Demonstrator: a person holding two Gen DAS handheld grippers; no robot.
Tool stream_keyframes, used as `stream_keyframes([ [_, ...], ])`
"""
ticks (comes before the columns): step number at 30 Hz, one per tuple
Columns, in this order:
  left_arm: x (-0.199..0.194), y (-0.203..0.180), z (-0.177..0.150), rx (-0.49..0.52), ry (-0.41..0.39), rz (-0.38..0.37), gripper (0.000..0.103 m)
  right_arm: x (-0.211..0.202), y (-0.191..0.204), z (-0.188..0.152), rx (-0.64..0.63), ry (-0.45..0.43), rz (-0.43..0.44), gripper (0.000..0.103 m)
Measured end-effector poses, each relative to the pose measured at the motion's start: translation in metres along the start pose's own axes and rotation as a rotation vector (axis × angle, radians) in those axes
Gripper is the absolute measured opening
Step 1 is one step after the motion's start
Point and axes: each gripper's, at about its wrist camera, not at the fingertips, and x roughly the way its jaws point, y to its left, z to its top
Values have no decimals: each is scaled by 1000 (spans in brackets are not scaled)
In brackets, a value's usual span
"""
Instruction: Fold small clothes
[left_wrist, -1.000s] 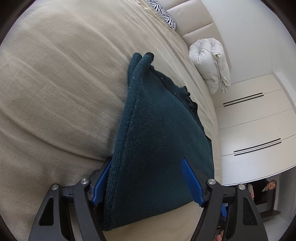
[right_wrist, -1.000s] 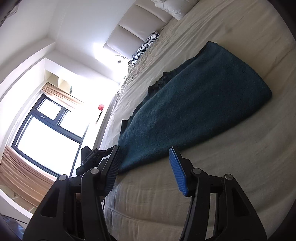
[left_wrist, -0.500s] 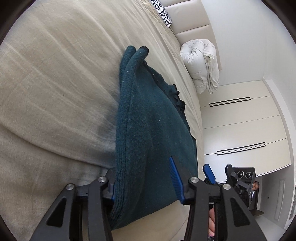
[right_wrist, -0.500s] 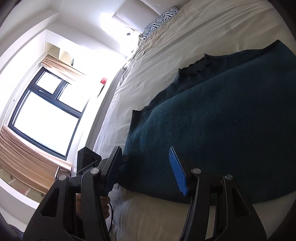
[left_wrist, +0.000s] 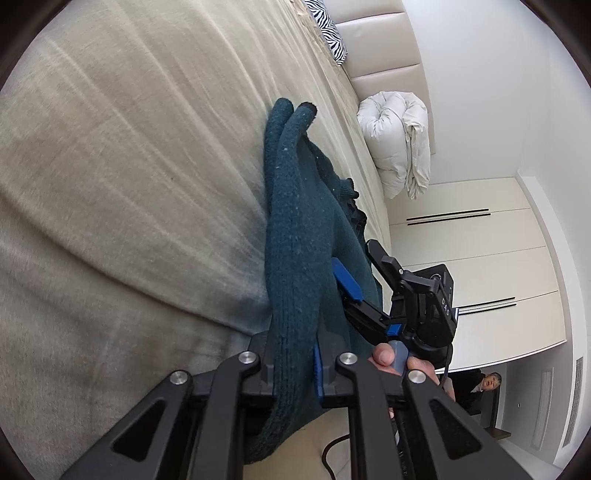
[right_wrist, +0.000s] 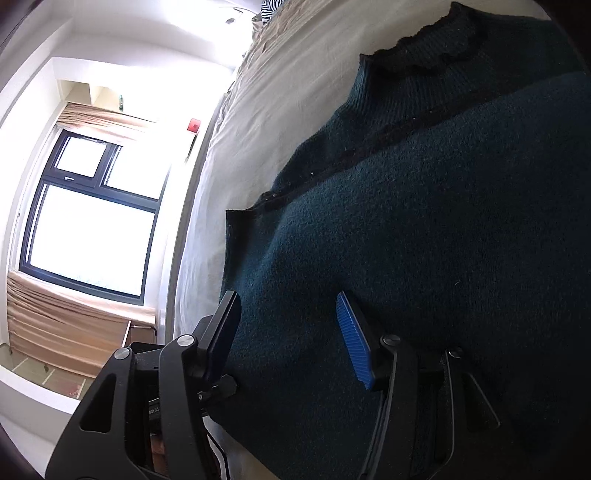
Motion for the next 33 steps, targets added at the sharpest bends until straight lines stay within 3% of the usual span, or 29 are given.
stream_keyframes([
  [6, -4, -25, -2, 52, -20, 14, 13, -7, 5, -6, -39, -17, -9, 51],
  [9, -4, -52, -2, 102, -27, 29, 13, -29, 1, -5, 19, -52, 40, 60],
  [14, 11, -111, -10, 224, -16, 47, 13, -80, -32, -1, 133, -110, 148, 64],
  [21, 100, -195, -41, 418, 104, 73, 13, -153, -94, 0, 271, -207, 274, 70],
  [26, 183, -220, -72, 481, 215, 43, 16, -202, -140, 5, 326, -245, 325, 71],
  [29, 220, -208, -90, 477, 273, 102, 32, -222, -162, 8, 344, -260, 338, 71],
  [31, 221, -196, -100, 442, 298, 74, 54, -235, -179, 8, 365, -254, 364, 71],
  [33, 210, -194, -108, 476, 298, 61, 59, -239, -186, 9, 368, -250, 378, 70],
])
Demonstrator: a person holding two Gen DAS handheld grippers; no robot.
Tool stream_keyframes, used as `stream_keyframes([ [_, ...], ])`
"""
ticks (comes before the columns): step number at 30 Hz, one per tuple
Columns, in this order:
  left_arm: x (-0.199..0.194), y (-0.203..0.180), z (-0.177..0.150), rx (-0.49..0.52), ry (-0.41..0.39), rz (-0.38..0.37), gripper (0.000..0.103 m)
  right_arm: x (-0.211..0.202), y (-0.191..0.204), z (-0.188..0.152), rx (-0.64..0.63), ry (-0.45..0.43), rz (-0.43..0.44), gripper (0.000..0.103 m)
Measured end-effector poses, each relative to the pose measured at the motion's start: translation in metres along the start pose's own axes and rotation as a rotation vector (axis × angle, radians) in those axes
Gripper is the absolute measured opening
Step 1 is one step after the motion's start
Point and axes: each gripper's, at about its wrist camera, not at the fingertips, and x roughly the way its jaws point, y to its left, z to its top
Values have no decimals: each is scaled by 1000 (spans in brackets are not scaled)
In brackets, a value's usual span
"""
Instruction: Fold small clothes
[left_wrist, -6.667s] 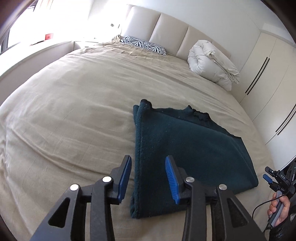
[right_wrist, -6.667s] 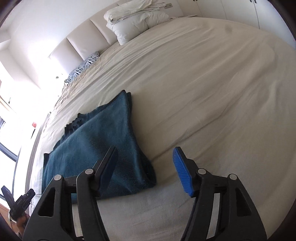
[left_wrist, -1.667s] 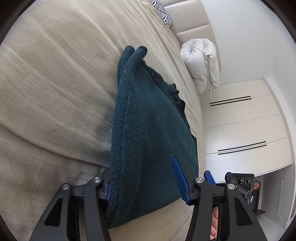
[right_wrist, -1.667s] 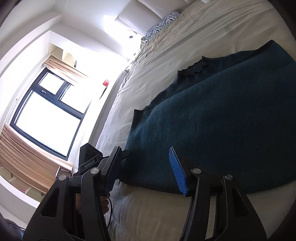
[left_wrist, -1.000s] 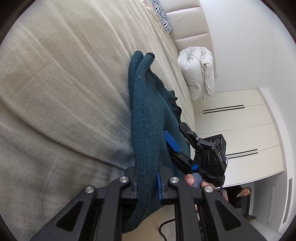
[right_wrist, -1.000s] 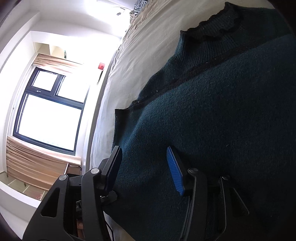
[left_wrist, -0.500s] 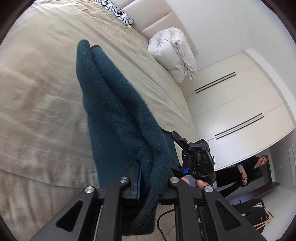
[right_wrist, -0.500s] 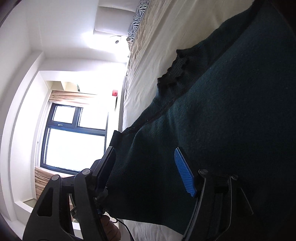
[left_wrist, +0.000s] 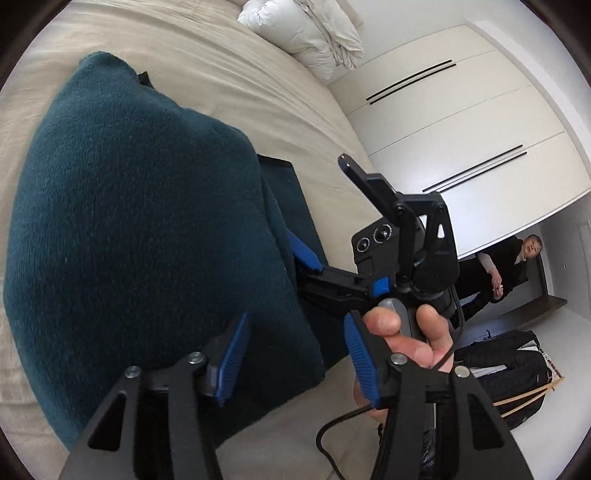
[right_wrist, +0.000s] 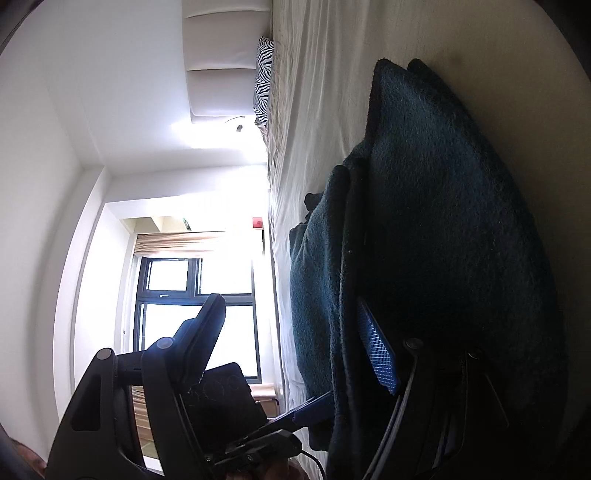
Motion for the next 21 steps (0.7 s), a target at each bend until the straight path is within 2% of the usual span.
stream_keyframes([
  [2, -14, -6, -10, 50, -5, 5, 60, -1, 2, 2, -14, 11, -8, 70],
  [5, -42, -2, -22, 81, -36, 4, 62, -2, 8, 2, -48, 35, -74, 71],
  [7, -62, 9, -29, 60, -69, 17, 63, 5, 17, -2, -85, 64, -149, 71],
  [12, -84, 32, -54, -22, -111, 0, 63, 35, 41, -10, -221, 126, -389, 69],
  [13, -85, 34, -56, -28, -113, -2, 63, 41, 45, -12, -246, 131, -428, 66],
  [15, -91, 43, -60, -40, -115, -2, 64, 54, 50, -16, -291, 149, -517, 44],
  [18, -95, 47, -64, -62, -120, -4, 66, 63, 53, -16, -340, 153, -639, 18],
  [21, -102, 58, -68, -76, -120, 0, 66, 56, 61, -15, -367, 138, -683, 13],
])
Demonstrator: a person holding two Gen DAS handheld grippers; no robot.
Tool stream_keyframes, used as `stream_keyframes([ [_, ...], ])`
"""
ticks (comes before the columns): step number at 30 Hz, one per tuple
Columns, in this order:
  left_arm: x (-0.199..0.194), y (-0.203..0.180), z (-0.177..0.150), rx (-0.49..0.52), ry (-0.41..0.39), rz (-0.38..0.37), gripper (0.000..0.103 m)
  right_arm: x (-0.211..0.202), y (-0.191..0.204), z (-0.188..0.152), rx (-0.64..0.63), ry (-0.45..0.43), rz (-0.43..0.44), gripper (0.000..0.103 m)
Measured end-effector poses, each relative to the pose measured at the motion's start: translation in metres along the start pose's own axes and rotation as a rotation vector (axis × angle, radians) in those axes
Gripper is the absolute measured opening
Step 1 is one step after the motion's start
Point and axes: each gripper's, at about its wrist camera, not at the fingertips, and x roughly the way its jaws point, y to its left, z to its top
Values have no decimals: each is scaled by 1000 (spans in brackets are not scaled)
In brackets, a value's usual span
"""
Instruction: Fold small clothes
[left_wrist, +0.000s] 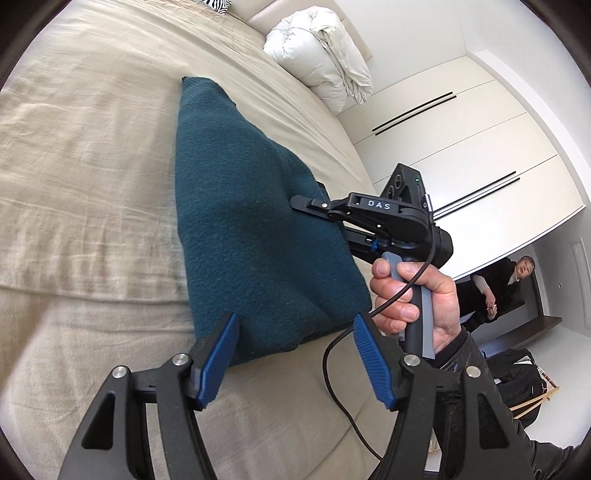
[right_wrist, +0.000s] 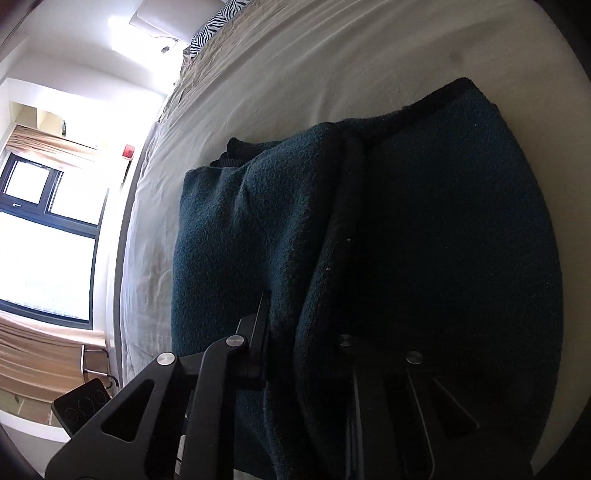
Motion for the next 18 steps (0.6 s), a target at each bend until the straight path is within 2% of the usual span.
stream_keyframes([
  [4, -10, 11, 0, -8, -3, 6, 67, -22, 9, 4, -63, -30, -36, 12],
  [8, -15, 12, 5, -4, 2, 13, 67, -44, -2, 11, -71, -55, -34, 12],
  [12, -9, 11, 10, 5, 22, 17, 67, -55, -36, 17, -7, -73, -46, 12],
  [15, -5, 12, 8, -1, 41, 27, 67, -53, -67, 15, 32, -49, -61, 12],
  [18, -3, 12, 6, 4, 55, 32, 67, -52, -84, 7, 88, -74, 20, 13],
])
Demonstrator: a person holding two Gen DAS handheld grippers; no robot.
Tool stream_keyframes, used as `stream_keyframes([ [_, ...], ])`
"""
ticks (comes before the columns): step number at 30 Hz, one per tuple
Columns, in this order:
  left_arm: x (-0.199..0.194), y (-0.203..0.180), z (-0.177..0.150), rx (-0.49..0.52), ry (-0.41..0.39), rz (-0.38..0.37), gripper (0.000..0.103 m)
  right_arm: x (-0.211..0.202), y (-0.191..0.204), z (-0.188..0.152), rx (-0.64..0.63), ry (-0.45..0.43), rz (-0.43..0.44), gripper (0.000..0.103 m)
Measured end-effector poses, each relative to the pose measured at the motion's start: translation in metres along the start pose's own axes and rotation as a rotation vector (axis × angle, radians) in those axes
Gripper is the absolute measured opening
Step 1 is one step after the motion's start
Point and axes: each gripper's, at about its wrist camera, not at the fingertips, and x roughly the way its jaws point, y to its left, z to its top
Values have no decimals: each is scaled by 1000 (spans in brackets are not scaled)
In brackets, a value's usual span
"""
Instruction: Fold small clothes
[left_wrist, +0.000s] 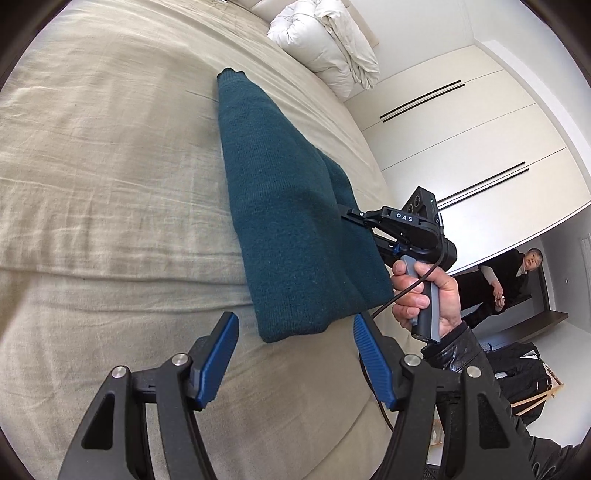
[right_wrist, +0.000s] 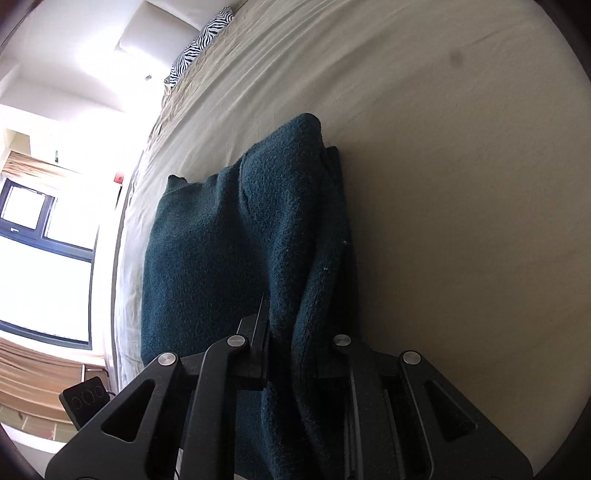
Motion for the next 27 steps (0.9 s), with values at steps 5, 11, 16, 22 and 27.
stream_keyframes([
  [5, -7, 5, 5, 12, -7, 6, 67, -27, -13, -10, 17, -4, 32, 20],
  [11, -6, -5, 9, 36, -15, 19, 67, -64, -10, -47, 2, -48, 31, 50],
  [16, -7, -30, 26, 117, -40, 45, 67, -67, -5, -86, -75, -37, -28, 38],
  [22, 17, -65, 77, 254, -107, 132, 67, -78, -29, -93, -4, -59, -8, 31],
  [27, 62, -66, 121, 289, -86, 227, 60, -72, -55, -100, 34, -47, 27, 28],
])
